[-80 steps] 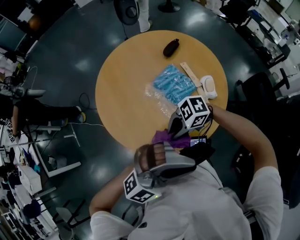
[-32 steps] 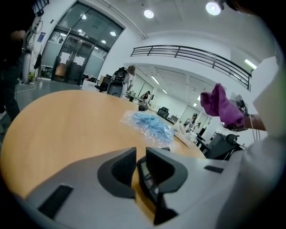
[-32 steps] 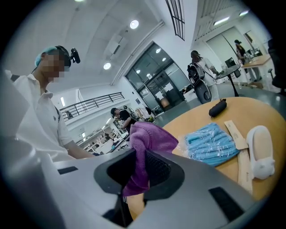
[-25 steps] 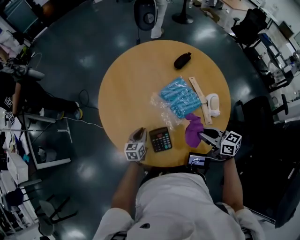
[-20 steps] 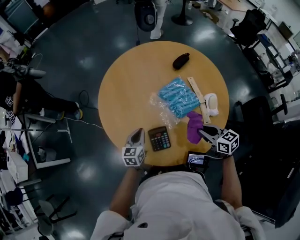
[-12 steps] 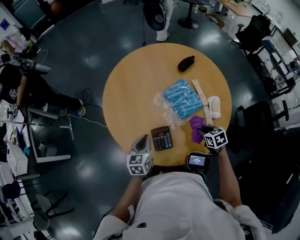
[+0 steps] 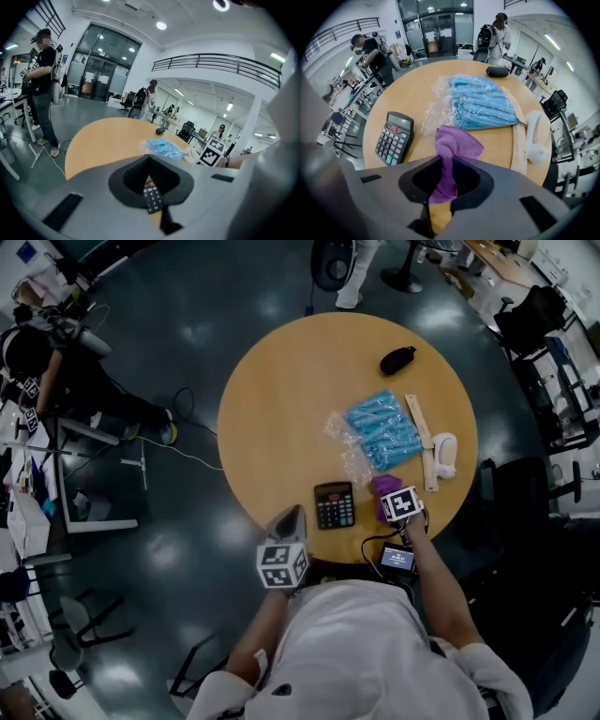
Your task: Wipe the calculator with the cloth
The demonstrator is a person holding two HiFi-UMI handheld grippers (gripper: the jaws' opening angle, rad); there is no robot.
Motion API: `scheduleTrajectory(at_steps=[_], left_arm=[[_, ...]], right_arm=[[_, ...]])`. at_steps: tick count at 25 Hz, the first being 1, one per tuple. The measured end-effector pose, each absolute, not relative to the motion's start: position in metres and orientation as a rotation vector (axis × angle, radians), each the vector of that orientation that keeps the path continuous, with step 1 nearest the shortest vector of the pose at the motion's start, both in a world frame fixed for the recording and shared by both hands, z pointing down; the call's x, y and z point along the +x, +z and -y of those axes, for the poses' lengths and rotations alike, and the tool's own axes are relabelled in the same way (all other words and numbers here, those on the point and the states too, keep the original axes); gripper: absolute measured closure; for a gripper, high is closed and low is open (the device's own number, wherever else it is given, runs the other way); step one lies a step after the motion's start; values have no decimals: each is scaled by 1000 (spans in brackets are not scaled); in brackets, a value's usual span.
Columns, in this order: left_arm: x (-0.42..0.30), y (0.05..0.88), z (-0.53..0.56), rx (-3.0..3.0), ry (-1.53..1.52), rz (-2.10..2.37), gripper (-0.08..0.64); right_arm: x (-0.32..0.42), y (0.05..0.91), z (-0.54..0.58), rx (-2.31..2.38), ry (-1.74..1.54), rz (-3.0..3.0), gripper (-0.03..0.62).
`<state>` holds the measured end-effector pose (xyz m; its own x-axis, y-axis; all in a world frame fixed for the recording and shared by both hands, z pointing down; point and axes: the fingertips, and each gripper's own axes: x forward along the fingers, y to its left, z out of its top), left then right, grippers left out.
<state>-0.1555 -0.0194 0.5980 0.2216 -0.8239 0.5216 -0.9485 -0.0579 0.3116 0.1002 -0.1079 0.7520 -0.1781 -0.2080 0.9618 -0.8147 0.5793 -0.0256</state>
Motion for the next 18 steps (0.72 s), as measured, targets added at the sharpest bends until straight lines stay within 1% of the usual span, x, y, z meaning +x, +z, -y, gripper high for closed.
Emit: scheduleTrajectory(at_steps=[6,12,14,17,18], left_arm=[[-165,605,10,1871,259,1634,553],[-167,603,8,1880,254,1624,553],[-167,604,9,1886,262,1611,552],[-165,604,10,1899,276,1595,554],[-164,604,11,1904,280,1593,553]], right_arm=[[67,784,91,737,684,1649,520],[51,790,88,674,668,1668,514],[49,783,90,686,679,1690,494],[46,769,88,710,714,1748,443],[44,763,87,714,727,1776,439]])
